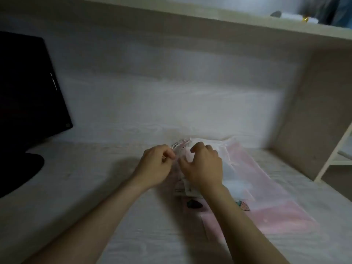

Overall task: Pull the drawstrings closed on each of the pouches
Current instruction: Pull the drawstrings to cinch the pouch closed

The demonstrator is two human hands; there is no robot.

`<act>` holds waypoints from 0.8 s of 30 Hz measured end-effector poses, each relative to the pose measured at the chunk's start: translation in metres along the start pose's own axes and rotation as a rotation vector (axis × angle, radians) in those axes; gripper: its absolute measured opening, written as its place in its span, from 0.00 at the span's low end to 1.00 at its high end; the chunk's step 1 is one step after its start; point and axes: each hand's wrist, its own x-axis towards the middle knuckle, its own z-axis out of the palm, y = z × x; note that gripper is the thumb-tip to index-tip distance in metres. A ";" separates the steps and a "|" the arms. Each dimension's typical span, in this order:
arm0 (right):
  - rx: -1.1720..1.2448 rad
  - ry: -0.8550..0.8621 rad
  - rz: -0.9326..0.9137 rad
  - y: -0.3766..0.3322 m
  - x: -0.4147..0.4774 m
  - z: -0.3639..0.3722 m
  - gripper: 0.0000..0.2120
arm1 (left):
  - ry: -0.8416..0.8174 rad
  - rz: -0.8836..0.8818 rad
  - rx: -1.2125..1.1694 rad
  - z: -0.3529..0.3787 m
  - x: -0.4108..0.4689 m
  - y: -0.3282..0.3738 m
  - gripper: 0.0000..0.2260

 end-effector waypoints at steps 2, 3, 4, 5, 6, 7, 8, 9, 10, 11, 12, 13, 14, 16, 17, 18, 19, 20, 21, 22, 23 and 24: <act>-0.127 -0.045 0.074 -0.002 0.005 0.005 0.23 | 0.011 -0.002 -0.015 0.007 0.005 -0.006 0.09; -0.159 -0.069 0.091 -0.001 0.009 0.011 0.22 | 0.011 0.009 -0.020 0.013 0.008 -0.012 0.09; -0.160 -0.098 0.112 -0.003 0.014 0.016 0.20 | -0.004 0.001 -0.010 0.016 0.011 -0.014 0.09; -0.139 -0.104 0.108 -0.004 0.018 0.019 0.16 | 0.008 0.021 -0.011 0.020 0.015 -0.019 0.09; -0.120 -0.105 0.089 -0.006 0.021 0.023 0.12 | 0.019 0.038 -0.007 0.022 0.019 -0.023 0.10; -0.103 -0.096 0.058 -0.008 0.027 0.028 0.10 | 0.035 0.061 -0.015 0.024 0.024 -0.030 0.10; -0.086 -0.090 0.016 -0.010 0.030 0.031 0.11 | 0.043 0.065 -0.013 0.023 0.027 -0.033 0.11; -0.064 -0.074 -0.035 -0.013 0.034 0.034 0.12 | 0.054 0.074 -0.025 0.023 0.030 -0.038 0.12; -0.024 -0.058 -0.094 -0.017 0.039 0.039 0.12 | 0.062 0.058 -0.050 0.022 0.033 -0.043 0.12; 0.052 -0.050 -0.157 -0.020 0.043 0.045 0.12 | 0.073 0.045 -0.094 0.021 0.035 -0.047 0.12; 0.144 -0.046 -0.217 -0.024 0.045 0.048 0.12 | 0.072 0.024 -0.133 0.017 0.034 -0.048 0.12; 0.230 -0.050 -0.263 -0.027 0.047 0.051 0.13 | 0.074 0.003 -0.174 0.013 0.034 -0.049 0.13; 0.289 -0.057 -0.308 -0.030 0.050 0.055 0.13 | 0.080 -0.026 -0.202 0.007 0.032 -0.049 0.13; 0.363 -0.059 -0.386 -0.036 0.056 0.060 0.10 | 0.096 -0.097 -0.273 -0.003 0.030 -0.053 0.12; 0.401 -0.069 -0.414 -0.040 0.059 0.063 0.07 | 0.103 -0.145 -0.340 -0.007 0.029 -0.060 0.11; 0.436 -0.083 -0.429 -0.043 0.060 0.065 0.04 | 0.102 -0.198 -0.426 -0.012 0.028 -0.063 0.11; 0.464 -0.092 -0.432 -0.045 0.061 0.068 0.04 | 0.101 -0.248 -0.521 -0.015 0.028 -0.067 0.10; 0.481 -0.089 -0.419 -0.047 0.060 0.074 0.05 | 0.107 -0.285 -0.573 -0.020 0.027 -0.071 0.10; 0.478 -0.060 -0.384 -0.048 0.057 0.081 0.06 | 0.126 -0.307 -0.585 -0.024 0.027 -0.074 0.11; 0.459 -0.019 -0.331 -0.047 0.053 0.088 0.08 | 0.143 -0.321 -0.583 -0.027 0.026 -0.074 0.11; 0.448 0.028 -0.275 -0.048 0.049 0.096 0.09 | 0.168 -0.336 -0.592 -0.029 0.025 -0.077 0.11; 0.464 0.060 -0.222 -0.047 0.044 0.101 0.11 | 0.187 -0.358 -0.612 -0.031 0.023 -0.078 0.09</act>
